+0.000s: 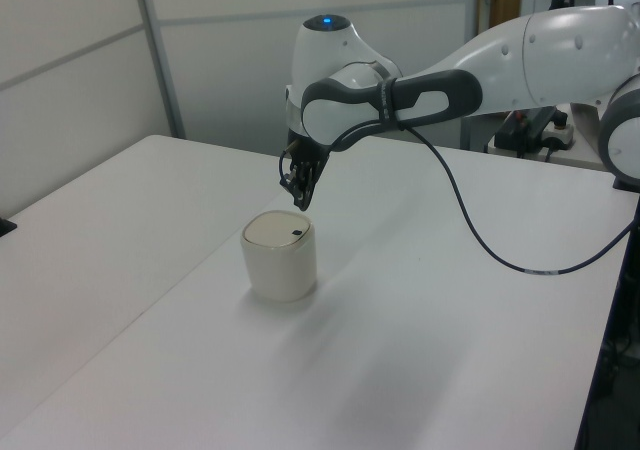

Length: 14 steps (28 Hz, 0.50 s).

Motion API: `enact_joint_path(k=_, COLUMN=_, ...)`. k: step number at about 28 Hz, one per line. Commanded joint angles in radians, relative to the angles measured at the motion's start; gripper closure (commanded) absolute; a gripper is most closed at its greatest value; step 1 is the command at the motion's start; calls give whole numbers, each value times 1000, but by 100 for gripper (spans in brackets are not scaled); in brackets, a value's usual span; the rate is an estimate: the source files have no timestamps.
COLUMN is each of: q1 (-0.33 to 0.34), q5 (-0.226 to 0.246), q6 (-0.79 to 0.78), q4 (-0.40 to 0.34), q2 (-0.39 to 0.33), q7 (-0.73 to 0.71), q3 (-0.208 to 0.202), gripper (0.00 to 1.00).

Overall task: Open the trash can
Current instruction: 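Press the gripper fingertips onto the dark button on the lid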

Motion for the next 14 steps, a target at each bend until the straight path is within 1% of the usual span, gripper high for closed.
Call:
enact_joint_path(k=1, q1=2, q5=-26, q6=63, q4=-1, q2=32, q7=-9, q3=-5, gripper=100)
enact_joint_path(k=6, q1=4, q5=-33, q6=94, q4=-1, q2=59, q7=-9, q3=-5, gripper=100)
enact_joint_path(k=14, q1=13, q5=-33, q6=111, q4=-1, q2=68, q7=-7, q3=-5, gripper=100)
